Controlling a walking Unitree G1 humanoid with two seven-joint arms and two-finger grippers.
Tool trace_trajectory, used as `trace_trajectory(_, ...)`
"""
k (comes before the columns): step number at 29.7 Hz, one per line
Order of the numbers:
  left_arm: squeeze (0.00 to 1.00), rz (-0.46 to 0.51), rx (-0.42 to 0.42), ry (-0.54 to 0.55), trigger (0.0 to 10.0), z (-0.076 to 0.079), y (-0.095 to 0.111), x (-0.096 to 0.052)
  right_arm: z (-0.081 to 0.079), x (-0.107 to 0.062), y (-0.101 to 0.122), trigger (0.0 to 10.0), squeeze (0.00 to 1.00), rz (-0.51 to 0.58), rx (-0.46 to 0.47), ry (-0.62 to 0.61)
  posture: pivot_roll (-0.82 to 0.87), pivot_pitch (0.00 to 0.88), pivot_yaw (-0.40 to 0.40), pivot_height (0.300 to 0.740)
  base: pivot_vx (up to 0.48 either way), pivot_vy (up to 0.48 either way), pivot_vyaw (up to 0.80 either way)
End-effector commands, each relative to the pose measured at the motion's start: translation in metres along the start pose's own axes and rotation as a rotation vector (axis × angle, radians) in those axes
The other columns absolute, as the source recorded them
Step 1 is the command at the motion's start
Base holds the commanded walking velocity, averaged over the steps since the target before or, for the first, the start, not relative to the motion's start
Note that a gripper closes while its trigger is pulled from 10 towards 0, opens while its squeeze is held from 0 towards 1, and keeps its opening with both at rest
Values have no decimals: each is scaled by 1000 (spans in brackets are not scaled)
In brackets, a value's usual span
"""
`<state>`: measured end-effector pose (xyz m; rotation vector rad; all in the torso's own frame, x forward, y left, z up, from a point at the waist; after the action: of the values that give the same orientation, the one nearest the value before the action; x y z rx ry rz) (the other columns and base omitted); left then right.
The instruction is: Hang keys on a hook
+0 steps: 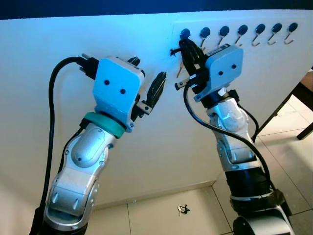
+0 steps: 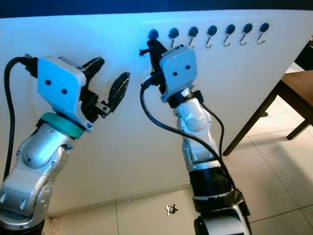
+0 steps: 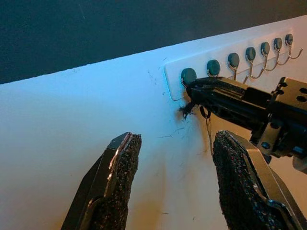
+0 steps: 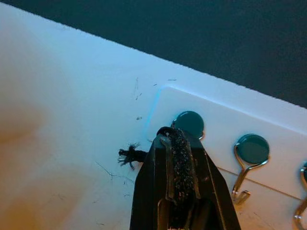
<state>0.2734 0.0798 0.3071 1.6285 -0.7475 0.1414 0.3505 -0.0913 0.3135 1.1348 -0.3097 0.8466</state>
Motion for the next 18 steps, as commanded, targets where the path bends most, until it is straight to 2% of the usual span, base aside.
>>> trace_trajectory(1, 0, -8, 8, 11, 10000, -1, 0, -2, -4, 2, 2, 10000, 0, 11, -1, 23, -73, 44, 61, 740, 0, 0, 0)
trace_trajectory(18, 0, -8, 3, 8, 10000, 0, 0, -1, -12, -7, -6, 10000, 0, -34, -44, 92, -76, 50, 62, 740, 0, 0, 0)
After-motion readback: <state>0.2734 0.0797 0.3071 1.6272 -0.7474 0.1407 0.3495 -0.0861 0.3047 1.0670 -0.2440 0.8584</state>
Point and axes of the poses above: a point about 5 cm out from each wrist's last joint towards the gripper, its own x axis pointing out of the wrist towards the gripper, its own y axis along the axis of the wrist's last joint, z = x × y, the point moved 2 cm from there along x, pointing out of the wrist towards the gripper, and after that the axes turned 4 degrees about -x, right-handed, at the moved point
